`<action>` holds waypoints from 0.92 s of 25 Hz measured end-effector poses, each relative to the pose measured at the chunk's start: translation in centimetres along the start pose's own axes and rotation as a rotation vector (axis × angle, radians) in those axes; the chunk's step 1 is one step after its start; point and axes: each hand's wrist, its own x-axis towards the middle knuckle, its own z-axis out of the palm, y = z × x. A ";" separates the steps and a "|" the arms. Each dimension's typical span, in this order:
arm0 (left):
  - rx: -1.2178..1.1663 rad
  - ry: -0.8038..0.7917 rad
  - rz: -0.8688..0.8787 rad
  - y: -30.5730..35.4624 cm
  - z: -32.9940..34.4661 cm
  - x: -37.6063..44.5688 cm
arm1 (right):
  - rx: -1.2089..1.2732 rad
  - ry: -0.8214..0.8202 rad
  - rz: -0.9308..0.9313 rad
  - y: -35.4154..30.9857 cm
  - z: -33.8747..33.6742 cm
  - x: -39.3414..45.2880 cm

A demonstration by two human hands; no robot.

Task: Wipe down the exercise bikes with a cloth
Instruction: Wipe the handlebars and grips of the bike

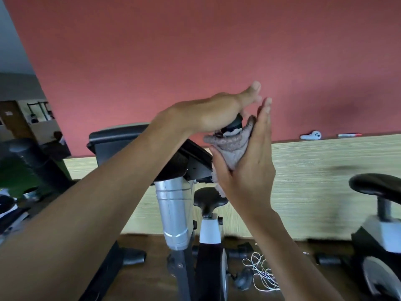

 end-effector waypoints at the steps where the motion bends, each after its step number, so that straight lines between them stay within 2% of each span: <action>1: 0.011 -0.016 0.032 0.3 -0.1 -0.3 | 0.016 -0.047 0.031 0.8 -0.1 -1.1; 4: 0.023 -0.065 0.161 1.2 -0.1 -1.5 | 0.037 -0.122 0.105 1.8 -1.4 -3.6; 7: 0.051 -0.058 0.264 1.2 0.0 -2.2 | -0.018 -0.090 0.070 1.2 -1.1 -2.4; 10: 0.089 0.064 0.388 0.6 -0.1 -1.9 | -0.026 -0.030 0.006 -0.4 -0.2 -0.3; 14: 0.150 0.344 0.711 -0.1 -0.5 -3.0 | 0.031 -0.056 0.020 0.3 -0.4 -1.3; 15: 0.110 0.347 0.725 -0.4 -1.0 -3.6 | 0.036 -0.071 0.033 0.6 -0.6 -1.7; 17: 0.020 0.237 0.669 -0.7 -2.4 -4.8 | 0.043 -0.091 0.084 0.7 -1.0 -2.1; 20: 0.052 0.143 0.593 -0.9 -4.1 -6.0 | 0.010 -0.120 0.083 0.1 -0.9 -1.5; 23: 0.082 0.127 0.585 -0.8 -4.5 -6.0 | -0.046 -0.051 0.032 -1.3 -0.3 0.4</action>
